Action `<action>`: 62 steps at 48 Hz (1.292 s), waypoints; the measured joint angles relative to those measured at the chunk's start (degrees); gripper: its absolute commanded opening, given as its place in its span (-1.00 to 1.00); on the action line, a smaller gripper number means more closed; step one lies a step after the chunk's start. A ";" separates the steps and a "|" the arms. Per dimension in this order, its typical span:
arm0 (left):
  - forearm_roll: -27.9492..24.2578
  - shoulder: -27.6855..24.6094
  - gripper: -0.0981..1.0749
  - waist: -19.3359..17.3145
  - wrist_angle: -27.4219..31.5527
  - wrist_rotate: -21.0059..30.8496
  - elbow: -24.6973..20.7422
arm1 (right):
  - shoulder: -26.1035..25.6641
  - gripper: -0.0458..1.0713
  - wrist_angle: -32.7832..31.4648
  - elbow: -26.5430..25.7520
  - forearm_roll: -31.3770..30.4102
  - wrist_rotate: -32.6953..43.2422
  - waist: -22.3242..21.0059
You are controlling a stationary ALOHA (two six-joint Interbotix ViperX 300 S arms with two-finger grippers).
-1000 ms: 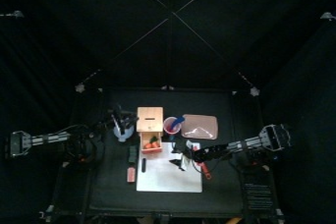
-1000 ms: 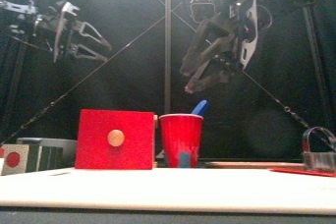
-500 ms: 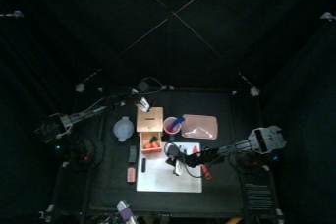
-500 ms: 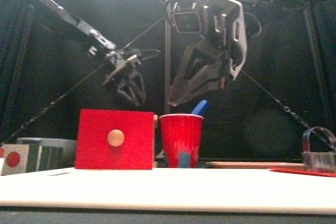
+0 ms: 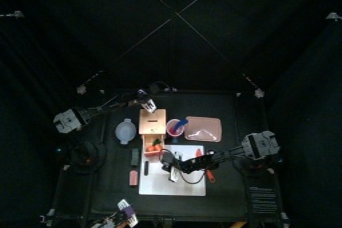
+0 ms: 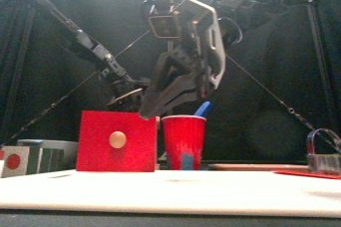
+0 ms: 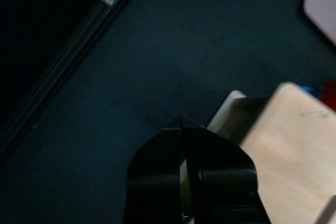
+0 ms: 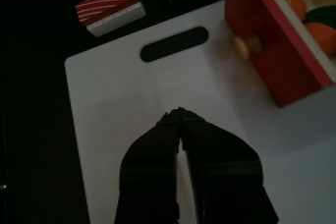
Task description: Close drawer
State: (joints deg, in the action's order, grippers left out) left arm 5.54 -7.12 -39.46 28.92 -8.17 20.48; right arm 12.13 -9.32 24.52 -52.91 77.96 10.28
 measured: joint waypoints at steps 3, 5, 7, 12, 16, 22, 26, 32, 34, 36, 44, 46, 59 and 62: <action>-0.88 -0.18 -0.27 0.00 0.09 0.18 0.70 | 1.67 -0.43 0.00 -1.58 -0.53 0.09 0.00; -1.23 -0.18 -0.27 0.09 0.09 0.00 1.14 | 2.55 -0.43 0.00 -2.37 -0.70 0.00 0.00; -1.67 -0.18 -0.27 0.18 0.09 0.09 1.58 | 3.52 -0.43 -0.09 -3.25 -0.79 0.00 0.00; -1.85 -0.18 -0.27 0.26 0.00 0.26 2.11 | 5.80 -0.43 -0.26 -5.36 -1.05 -0.09 -0.62; -1.85 -0.18 -0.27 0.53 -0.35 0.26 2.46 | 7.47 -0.43 -0.53 -7.12 -1.49 -0.18 -1.58; -1.93 -0.18 -0.27 0.70 -0.62 0.26 2.81 | 9.14 -0.43 -1.58 -9.58 -2.29 -0.09 -3.60; -1.93 -0.18 -0.27 0.79 -0.70 0.26 3.08 | 10.37 -0.43 -3.16 -10.90 -2.90 -0.09 -4.92; -1.93 -0.09 -0.27 0.88 -0.70 0.35 3.34 | 11.78 -0.43 -7.65 -12.57 -4.83 -0.26 -5.80; -2.02 -0.09 -0.27 0.79 -0.70 0.35 3.34 | 12.04 -0.43 -9.58 -13.18 -5.98 -0.26 -5.80; -2.02 -0.09 -0.27 0.88 -0.62 0.35 3.34 | 12.30 -0.43 -11.60 -13.97 -7.38 -0.26 -5.80; -1.93 -0.09 -0.27 1.14 -0.70 0.18 3.34 | 12.48 -0.43 -17.75 -17.40 -12.57 -0.35 -7.65; -1.93 -0.18 -0.27 1.14 -0.70 0.26 3.43 | 12.48 -0.43 -18.54 -18.37 -13.62 -0.44 -8.26; -1.93 -0.18 -0.27 1.23 -0.70 0.26 3.43 | 13.45 -0.43 -19.16 -21.01 -15.47 -0.26 -11.69; -1.93 -0.18 -0.27 1.32 -0.88 0.26 3.43 | 13.45 -0.43 -19.16 -21.01 -15.21 -0.18 -11.69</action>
State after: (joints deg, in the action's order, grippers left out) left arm 3.60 -7.29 -38.14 28.04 -7.91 23.91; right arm 25.58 -28.48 3.52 -68.12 77.78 -1.41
